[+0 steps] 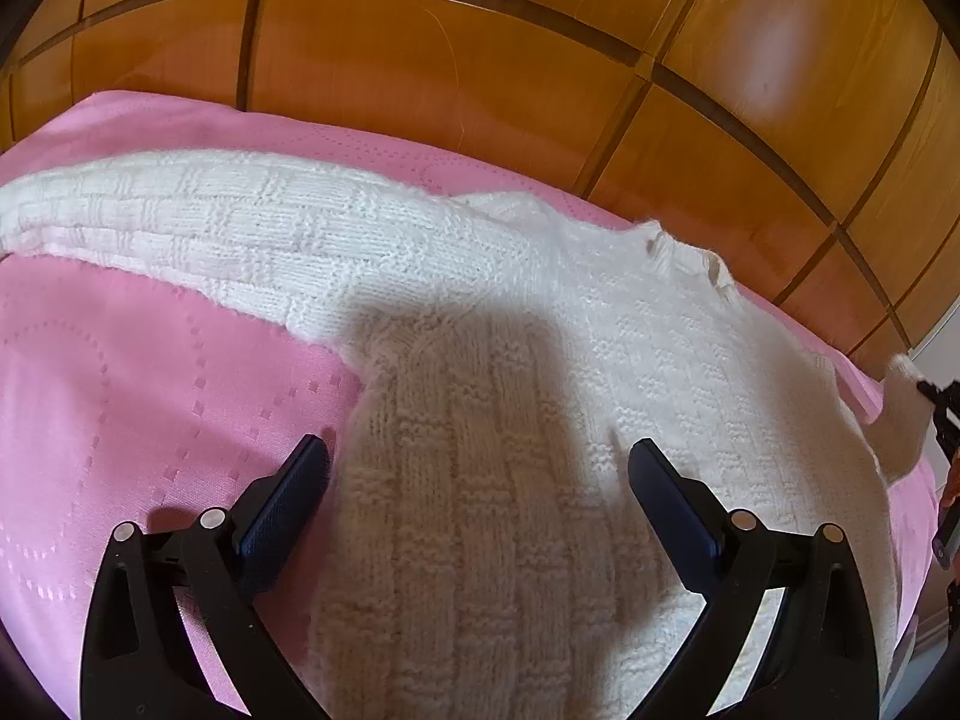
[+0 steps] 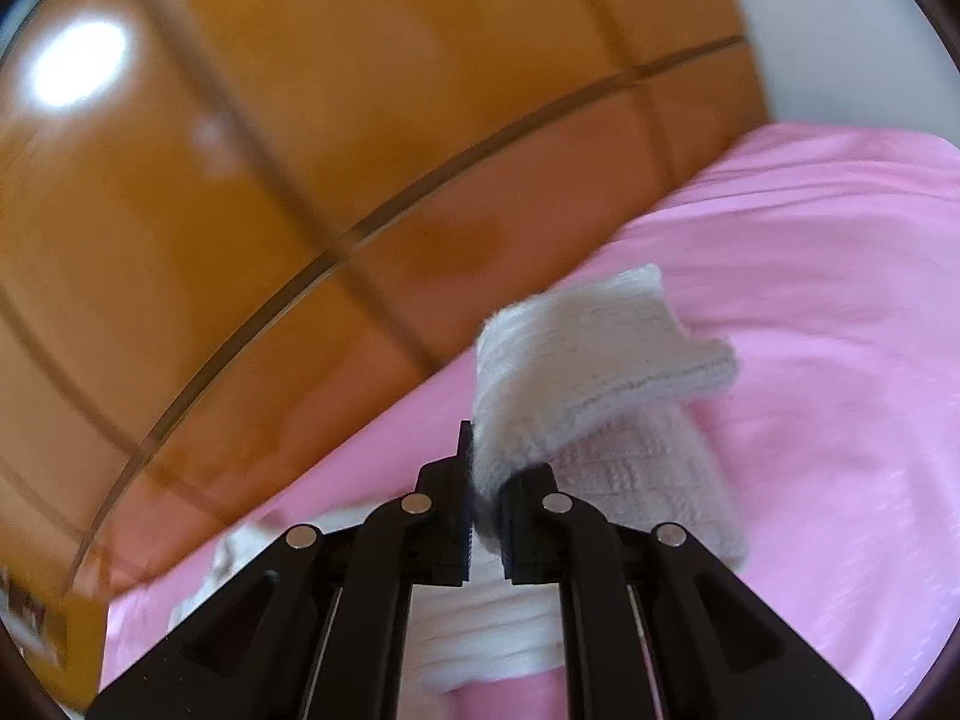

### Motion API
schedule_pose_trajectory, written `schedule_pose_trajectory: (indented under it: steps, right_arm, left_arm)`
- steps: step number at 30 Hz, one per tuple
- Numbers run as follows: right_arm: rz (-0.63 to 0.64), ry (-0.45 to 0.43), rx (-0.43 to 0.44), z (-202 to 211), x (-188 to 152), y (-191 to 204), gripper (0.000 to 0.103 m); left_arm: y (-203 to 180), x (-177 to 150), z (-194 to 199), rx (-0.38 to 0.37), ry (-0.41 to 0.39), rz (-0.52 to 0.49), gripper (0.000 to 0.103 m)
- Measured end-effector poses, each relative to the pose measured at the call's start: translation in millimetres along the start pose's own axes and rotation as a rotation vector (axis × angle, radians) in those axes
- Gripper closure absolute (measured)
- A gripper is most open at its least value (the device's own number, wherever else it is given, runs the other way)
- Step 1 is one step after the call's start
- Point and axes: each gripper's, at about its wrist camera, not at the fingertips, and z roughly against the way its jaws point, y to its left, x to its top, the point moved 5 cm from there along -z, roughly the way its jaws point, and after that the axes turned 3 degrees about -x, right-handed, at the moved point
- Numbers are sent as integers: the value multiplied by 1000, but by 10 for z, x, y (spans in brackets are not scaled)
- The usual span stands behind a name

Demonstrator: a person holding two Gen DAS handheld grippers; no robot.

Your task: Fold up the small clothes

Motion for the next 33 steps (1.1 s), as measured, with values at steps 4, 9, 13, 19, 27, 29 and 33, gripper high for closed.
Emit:
schedule_pose_trajectory:
  steps: [4,9,13,19,27,29,33]
  right_arm:
    - [128,52,76,-115,-335,584,97]
    - [277,120,143,-255,-862,1187,97]
    - [397,189,152,-353,-1305,1493,93]
    - [483,280,147,-419,-1735,1521,25]
    - [217,-23,-172,104,-1431,615,2]
    - [80,-38,-329,162,-1398,259,2]
    - [-136,-8,-367,175,-1405,-196,2]
  left_arm:
    - [-14,-6,-21,20,7,-16,4]
    - [-7,-8,-31,15,8,-14,4]
    - [-33,-21,-59,36,16,-28,4]
    - [-58,-40,-85,57,25,-43,4]
    - [-224,39,-20,-17,77,-48,6]
    - [-349,120,76,-62,49,-27,9]
    - [-734,340,200,-145,8,1,9]
